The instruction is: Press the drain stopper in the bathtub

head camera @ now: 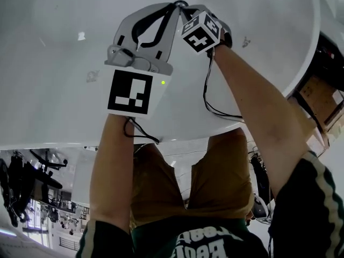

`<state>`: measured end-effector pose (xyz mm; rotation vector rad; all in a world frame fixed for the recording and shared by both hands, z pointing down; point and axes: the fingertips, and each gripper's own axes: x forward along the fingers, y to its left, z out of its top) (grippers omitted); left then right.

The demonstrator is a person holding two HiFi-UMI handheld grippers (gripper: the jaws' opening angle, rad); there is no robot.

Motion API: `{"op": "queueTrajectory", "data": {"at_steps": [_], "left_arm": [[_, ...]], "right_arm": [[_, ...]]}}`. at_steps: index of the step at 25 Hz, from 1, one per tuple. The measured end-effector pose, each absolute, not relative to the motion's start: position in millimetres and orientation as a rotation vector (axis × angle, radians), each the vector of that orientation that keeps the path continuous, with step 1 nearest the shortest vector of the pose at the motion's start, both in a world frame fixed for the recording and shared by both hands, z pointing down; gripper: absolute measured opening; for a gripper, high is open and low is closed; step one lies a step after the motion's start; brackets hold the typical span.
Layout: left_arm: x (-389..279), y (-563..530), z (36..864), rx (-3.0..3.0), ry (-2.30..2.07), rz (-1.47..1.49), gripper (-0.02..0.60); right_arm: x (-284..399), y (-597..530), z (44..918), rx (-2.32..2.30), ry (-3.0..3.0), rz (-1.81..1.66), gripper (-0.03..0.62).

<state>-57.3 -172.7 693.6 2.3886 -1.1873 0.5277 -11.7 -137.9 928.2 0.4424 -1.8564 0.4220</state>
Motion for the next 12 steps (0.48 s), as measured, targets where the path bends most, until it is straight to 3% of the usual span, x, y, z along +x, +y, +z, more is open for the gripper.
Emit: {"op": "queueTrajectory", "data": {"at_steps": [12], "left_arm": [[-49.9,-170.9,605.2,2.451,-1.210,0.500,0.008]], "right_arm": [[-15.6,-152.2,811.2,0.555,-1.937,0.406,0.017]]}}
